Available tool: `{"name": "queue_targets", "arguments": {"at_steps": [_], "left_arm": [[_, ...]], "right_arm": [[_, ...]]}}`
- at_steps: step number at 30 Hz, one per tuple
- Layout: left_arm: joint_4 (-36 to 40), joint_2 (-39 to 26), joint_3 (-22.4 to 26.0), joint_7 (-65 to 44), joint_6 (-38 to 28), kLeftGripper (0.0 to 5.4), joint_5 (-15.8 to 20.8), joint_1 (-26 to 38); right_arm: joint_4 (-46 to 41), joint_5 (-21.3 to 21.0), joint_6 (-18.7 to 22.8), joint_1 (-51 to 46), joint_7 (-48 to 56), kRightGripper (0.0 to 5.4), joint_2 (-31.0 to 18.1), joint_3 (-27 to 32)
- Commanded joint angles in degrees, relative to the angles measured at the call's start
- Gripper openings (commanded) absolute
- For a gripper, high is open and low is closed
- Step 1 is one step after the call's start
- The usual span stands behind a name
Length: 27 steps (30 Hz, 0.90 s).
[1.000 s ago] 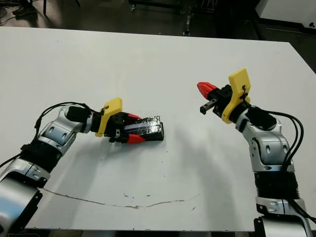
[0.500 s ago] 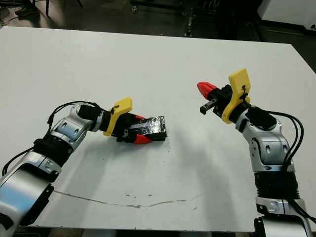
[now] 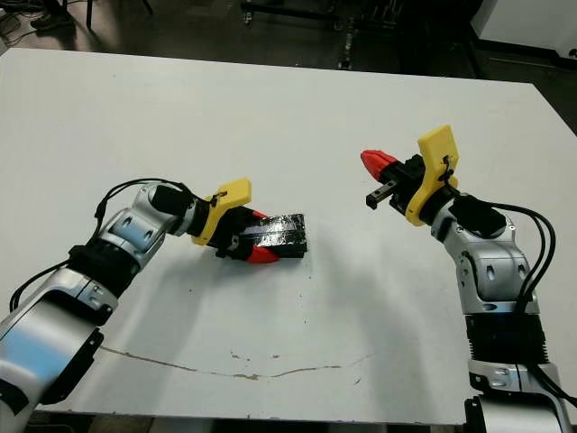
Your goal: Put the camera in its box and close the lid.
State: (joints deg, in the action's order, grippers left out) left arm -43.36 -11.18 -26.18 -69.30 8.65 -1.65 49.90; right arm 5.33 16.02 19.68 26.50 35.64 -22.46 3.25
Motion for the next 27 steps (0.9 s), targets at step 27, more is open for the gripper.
{"name": "queue_targets", "arguments": {"at_steps": [27], "left_arm": [[-4.29, 0.67, -9.06, 1.4, -9.91, 4.38, -9.38, -1.24]], "right_arm": [[-0.19, -0.22, 1.14, -0.52, 0.6, 0.0, -1.53, 0.25]]}}
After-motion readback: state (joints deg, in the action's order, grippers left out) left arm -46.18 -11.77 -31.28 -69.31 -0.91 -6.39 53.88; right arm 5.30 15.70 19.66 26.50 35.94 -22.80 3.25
